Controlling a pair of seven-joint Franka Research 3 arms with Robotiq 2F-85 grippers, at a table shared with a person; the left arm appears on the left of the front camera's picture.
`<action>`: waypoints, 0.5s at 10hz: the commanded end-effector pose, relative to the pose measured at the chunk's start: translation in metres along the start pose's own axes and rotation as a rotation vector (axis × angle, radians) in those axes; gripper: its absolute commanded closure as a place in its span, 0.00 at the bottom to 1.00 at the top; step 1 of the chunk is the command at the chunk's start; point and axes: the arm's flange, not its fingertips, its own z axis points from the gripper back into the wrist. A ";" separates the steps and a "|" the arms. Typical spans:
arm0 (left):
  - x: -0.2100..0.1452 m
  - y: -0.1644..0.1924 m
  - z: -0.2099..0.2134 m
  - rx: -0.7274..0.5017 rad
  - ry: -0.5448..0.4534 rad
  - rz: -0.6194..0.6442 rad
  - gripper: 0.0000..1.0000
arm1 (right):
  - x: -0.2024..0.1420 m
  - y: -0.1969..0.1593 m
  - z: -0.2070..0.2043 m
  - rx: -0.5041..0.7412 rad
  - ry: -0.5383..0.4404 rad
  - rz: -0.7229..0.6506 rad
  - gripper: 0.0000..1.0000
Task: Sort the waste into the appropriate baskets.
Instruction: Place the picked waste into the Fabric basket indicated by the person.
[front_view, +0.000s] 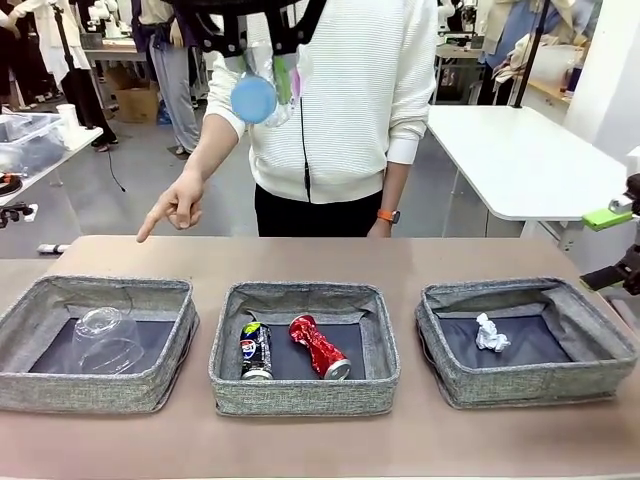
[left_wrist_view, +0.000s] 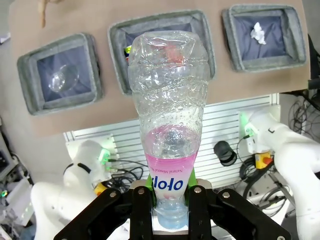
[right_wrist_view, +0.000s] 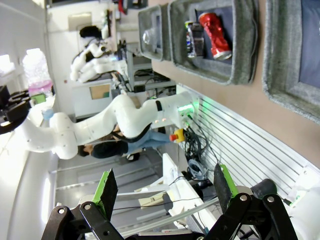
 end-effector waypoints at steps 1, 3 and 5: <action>-0.007 0.021 -0.012 -0.034 -0.006 -0.010 0.78 | 0.000 0.002 0.001 0.016 0.002 0.010 0.00; -0.003 0.079 -0.045 0.006 0.017 0.041 0.78 | 0.000 0.002 0.001 0.016 0.002 0.010 0.00; -0.023 0.171 -0.111 -0.019 0.170 0.129 0.78 | 0.000 0.002 0.001 0.016 0.002 0.010 0.00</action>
